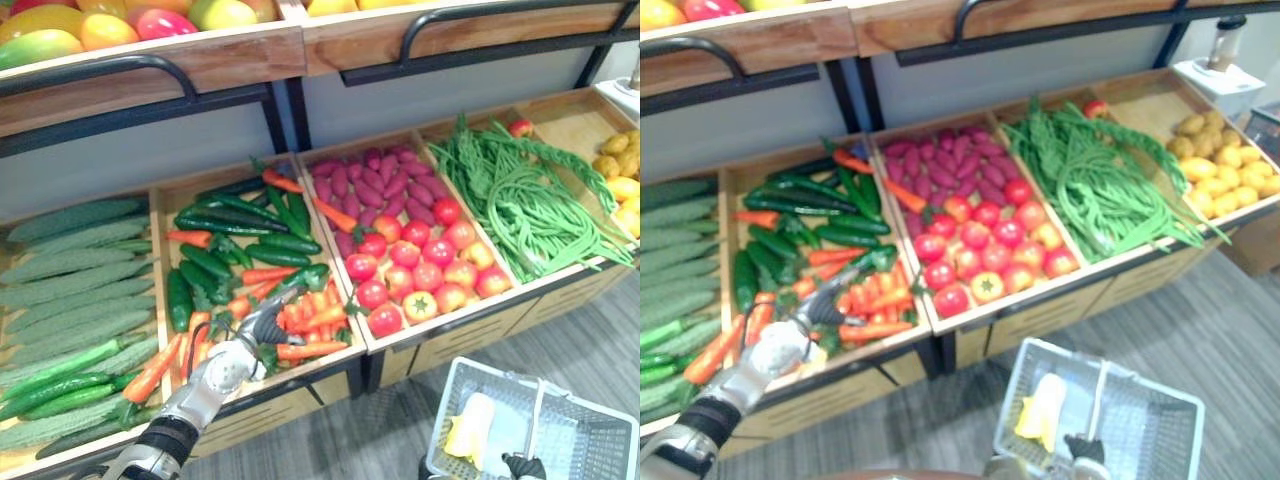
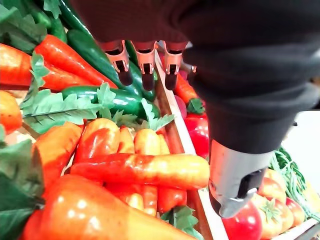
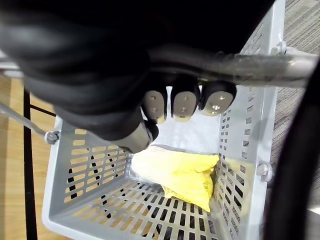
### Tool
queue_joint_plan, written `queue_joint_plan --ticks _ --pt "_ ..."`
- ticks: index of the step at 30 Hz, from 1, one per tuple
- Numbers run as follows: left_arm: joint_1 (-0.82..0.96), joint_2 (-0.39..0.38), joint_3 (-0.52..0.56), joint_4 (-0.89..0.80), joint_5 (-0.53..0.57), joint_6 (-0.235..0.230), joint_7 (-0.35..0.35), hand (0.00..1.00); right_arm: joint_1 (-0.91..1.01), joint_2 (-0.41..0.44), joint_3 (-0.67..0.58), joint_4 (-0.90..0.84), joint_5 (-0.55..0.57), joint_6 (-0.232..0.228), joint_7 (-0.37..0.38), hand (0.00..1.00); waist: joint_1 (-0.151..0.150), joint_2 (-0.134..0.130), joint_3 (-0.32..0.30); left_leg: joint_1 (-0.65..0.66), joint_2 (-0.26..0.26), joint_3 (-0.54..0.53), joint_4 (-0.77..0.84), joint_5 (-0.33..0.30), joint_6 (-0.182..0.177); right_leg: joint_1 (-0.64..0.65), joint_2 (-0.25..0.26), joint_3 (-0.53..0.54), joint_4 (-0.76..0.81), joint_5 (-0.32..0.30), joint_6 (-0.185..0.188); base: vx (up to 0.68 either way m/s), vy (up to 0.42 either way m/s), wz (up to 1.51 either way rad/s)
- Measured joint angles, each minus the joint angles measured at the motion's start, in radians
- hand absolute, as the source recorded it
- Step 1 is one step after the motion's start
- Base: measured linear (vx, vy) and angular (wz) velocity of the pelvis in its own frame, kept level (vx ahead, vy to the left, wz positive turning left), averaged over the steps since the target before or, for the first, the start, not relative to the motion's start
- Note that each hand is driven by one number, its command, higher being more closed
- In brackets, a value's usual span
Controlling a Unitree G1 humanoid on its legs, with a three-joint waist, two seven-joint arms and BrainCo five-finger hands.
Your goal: Pick vegetable in the basket
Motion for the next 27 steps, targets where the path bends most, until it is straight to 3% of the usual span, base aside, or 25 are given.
queue_joint_plan --ticks 10,27 --pt "-0.087 -0.055 0.005 0.061 0.031 0.035 0.030 0.00 -0.018 -0.001 0.019 -0.016 0.000 -0.001 0.000 1.00 -0.030 0.015 0.039 0.001 0.005 0.035 0.001 -0.005 -0.008 -0.021 0.010 0.032 -0.001 0.005 -0.003 -0.03 -0.050 -0.11" --pt "-0.145 -0.072 0.044 0.178 0.080 0.081 0.047 0.00 -0.052 -0.002 0.033 -0.044 0.001 -0.005 -0.002 1.00 -0.033 0.033 0.098 -0.004 0.018 0.108 0.018 -0.019 -0.020 -0.071 0.028 0.106 0.003 0.018 -0.012 -0.06 -0.052 -0.14"
